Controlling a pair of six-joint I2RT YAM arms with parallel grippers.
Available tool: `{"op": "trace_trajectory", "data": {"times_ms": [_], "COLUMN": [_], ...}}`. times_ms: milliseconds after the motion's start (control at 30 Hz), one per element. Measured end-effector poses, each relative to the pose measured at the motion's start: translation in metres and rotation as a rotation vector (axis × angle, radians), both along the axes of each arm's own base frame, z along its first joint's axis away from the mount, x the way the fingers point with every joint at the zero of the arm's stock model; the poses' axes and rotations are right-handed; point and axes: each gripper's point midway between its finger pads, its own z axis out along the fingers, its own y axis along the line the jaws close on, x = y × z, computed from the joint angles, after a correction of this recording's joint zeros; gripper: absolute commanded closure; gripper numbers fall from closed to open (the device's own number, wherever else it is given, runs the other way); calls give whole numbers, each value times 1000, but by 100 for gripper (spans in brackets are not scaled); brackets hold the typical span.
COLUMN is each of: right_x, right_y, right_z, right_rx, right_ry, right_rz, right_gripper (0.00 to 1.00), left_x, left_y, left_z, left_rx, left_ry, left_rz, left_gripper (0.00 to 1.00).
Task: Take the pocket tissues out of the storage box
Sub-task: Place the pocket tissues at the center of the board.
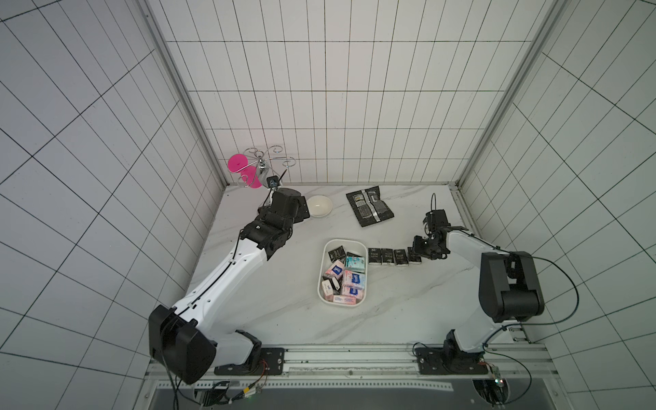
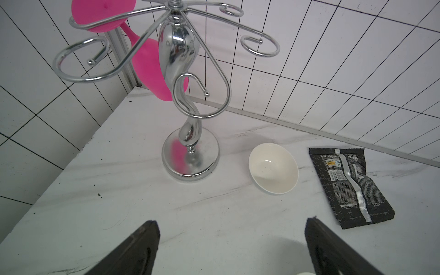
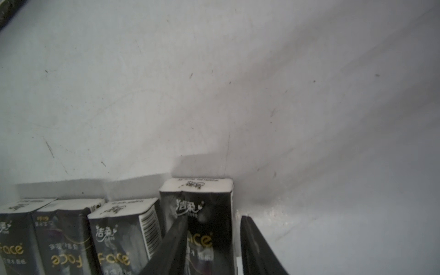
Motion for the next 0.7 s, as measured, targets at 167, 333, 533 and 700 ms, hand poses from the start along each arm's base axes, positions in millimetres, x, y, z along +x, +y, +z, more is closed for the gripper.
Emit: {"op": "trace_trajectory", "data": {"times_ms": [167,333,533,700], "right_x": [-2,-3,-6,-9], "right_y": [1,2,6,13], "right_z": [-2,-2,-3,-3], "right_rx": [3,2,-1,-8], "right_ry": [11,13,21,25], "right_rz": [11,22,42,76], "right_gripper": [65,65,66,67], "left_x": [0,0,0,0], "left_y": [0,0,0,0], "left_z": [1,1,1,1], "left_rx": [-2,-1,-1,-1], "left_ry": [-5,-5,-5,-6], "left_rz": [-1,-1,-2,-2], "left_gripper": [1,1,1,1]}}
